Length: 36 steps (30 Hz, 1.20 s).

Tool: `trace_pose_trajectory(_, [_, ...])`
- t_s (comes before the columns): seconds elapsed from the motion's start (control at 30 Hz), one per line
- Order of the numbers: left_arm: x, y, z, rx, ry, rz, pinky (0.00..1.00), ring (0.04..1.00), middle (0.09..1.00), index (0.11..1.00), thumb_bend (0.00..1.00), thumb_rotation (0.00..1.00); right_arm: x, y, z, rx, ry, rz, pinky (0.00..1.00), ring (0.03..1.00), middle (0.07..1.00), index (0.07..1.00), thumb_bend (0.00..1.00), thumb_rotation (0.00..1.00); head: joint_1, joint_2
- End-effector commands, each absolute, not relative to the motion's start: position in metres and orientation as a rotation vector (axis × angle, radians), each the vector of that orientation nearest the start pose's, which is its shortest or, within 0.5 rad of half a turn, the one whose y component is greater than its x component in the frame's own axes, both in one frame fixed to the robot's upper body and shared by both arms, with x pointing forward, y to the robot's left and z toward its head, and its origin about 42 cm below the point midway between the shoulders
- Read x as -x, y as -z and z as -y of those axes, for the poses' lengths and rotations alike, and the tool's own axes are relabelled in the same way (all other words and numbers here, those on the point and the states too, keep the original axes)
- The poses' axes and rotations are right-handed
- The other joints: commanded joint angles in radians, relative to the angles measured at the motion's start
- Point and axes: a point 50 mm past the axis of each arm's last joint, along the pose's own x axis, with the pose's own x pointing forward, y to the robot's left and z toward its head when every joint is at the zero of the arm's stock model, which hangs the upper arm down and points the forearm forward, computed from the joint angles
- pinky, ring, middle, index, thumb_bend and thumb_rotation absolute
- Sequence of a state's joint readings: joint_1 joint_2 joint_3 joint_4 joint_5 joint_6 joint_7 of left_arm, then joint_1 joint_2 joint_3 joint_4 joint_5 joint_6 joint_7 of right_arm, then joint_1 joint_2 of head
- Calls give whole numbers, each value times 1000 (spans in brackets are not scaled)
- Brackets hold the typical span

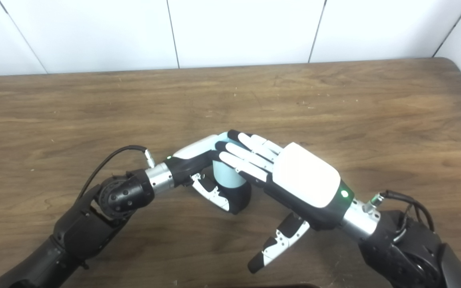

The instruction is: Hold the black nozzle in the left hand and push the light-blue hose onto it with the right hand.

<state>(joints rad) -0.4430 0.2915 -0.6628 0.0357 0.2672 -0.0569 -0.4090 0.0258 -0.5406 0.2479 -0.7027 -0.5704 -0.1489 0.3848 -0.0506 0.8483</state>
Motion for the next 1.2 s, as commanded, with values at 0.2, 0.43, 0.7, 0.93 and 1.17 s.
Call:
trace_pose_trajectory(0.2, [-319, -106, -115, -878, 1182, 11, 824, 738, 615, 483, 501, 85, -204, -242, 221, 1230, -820, 581, 863, 866, 857, 859, 840, 776, -1, 4])
trace_pose_trajectory(0.43, [-319, -106, -114, -870, 1181, 6, 813, 711, 599, 486, 501, 84, -204, -245, 219, 1296, -836, 593, 813, 829, 822, 812, 855, 831, 0, 4])
trace_pose_trajectory(0.7, [-320, -105, -115, -869, 1182, 1, 734, 634, 548, 488, 501, 84, -201, -244, 221, 1306, -848, 599, 811, 835, 834, 822, 860, 835, 0, 5])
trace_pose_trajectory(0.93, [-320, -106, -116, -879, 1179, -2, 749, 640, 549, 486, 501, 84, -197, -239, 227, 1308, -859, 592, 862, 881, 876, 851, 856, 833, -1, 6])
trace_pose_trajectory(1.17, [-320, -106, -116, -888, 1185, 5, 739, 657, 556, 480, 502, 83, -196, -234, 231, 1336, -863, 591, 911, 928, 913, 877, 838, 829, 0, 6])
